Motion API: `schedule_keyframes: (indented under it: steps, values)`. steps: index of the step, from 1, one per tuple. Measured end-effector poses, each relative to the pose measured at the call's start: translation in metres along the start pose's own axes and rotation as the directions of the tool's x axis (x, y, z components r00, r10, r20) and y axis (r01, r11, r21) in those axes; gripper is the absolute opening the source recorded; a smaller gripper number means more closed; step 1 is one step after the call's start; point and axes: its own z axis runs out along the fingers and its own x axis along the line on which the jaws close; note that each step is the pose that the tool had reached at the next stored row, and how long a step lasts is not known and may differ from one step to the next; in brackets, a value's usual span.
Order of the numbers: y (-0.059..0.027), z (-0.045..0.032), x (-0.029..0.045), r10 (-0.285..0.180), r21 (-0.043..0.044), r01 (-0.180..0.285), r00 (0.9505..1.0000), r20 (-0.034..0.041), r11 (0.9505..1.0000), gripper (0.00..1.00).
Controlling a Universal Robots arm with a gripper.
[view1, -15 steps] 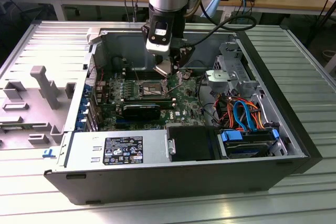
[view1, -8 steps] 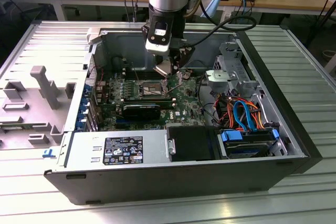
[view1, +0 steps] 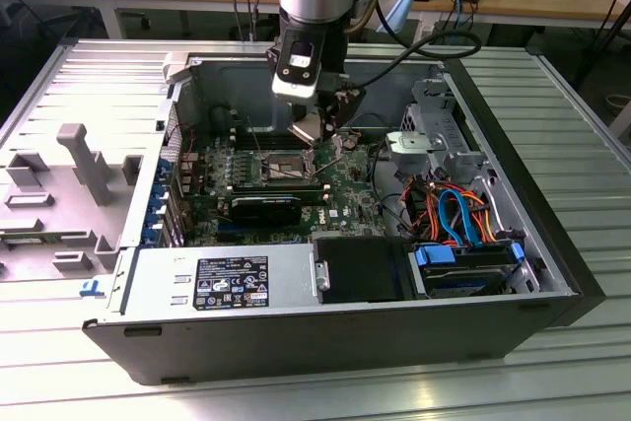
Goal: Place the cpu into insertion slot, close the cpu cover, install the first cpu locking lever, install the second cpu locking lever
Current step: 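Place the cpu into insertion slot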
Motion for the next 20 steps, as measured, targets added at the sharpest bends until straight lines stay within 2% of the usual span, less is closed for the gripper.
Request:
schedule_keyframes:
  steps: [20]
  values:
    - [-0.0001,0.0014,0.0000,0.023,-0.0005,-0.023,0.9997,0.0021,0.9997,0.54]
